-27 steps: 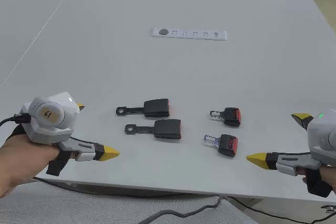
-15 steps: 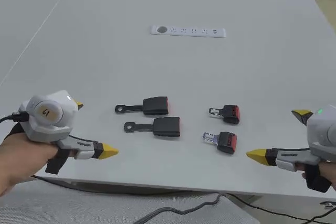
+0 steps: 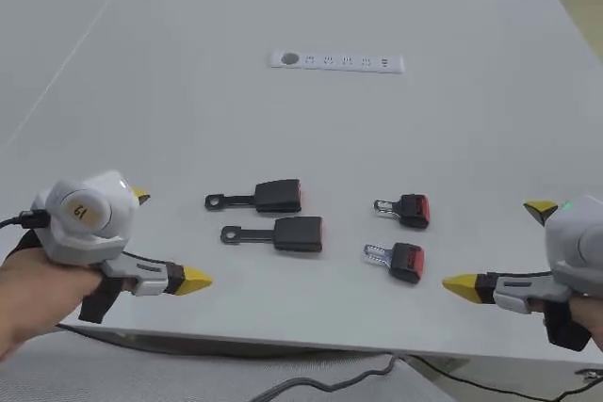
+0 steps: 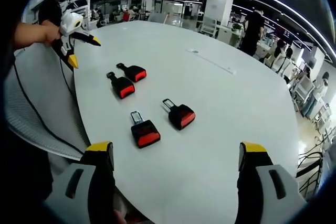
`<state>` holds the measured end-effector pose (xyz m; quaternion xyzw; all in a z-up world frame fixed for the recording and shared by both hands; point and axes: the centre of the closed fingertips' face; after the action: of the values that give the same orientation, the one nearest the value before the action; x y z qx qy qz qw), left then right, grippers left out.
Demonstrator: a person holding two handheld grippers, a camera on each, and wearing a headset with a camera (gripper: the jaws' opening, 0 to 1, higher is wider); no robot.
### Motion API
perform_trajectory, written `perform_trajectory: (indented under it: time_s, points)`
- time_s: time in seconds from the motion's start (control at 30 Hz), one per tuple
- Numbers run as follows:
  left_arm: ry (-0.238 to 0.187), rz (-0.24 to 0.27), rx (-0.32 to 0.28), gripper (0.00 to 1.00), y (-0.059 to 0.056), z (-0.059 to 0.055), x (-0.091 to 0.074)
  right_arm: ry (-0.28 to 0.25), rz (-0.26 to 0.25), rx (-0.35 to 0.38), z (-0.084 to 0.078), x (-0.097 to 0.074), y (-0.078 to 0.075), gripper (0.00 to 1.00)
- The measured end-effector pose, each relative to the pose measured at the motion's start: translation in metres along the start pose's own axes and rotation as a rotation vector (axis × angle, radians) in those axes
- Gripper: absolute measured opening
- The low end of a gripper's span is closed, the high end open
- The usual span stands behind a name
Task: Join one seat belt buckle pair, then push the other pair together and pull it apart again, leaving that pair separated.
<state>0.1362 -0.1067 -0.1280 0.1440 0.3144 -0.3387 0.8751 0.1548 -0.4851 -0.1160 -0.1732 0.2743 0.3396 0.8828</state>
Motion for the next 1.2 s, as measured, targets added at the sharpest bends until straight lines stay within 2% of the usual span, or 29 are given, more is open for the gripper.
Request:
perform_trajectory:
  time_s: [0.37,0.87,0.93,1.03,1.2]
  points:
    - [0.000,-0.015,0.007,1.00,-0.003,0.000,0.001,0.004,0.023,-0.009,0.008,0.002,0.003,0.99]
    - [-0.001,-0.031,0.026,0.99,-0.006,0.000,0.003,0.008,0.045,-0.057,0.008,0.008,0.008,0.99]
    - [0.000,-0.031,0.027,0.99,-0.006,0.000,0.003,-0.004,0.050,-0.067,0.009,0.009,0.010,0.99]
    - [0.003,-0.027,0.032,0.99,-0.005,-0.001,0.003,-0.056,0.057,-0.088,0.018,0.008,0.011,0.99]
    - [-0.001,-0.022,0.039,0.99,-0.002,-0.001,0.003,-0.037,0.061,-0.074,0.016,0.008,0.013,0.97]
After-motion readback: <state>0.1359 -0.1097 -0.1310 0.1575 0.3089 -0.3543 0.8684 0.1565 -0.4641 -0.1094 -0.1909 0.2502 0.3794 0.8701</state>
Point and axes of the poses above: the centre of the closed fingertips' face, and the gripper's own axes: x roughly forward along the fingers, y roughly to its left, z roughly out of its top, and after that the axes turned 6 degrees about -y, right-handed
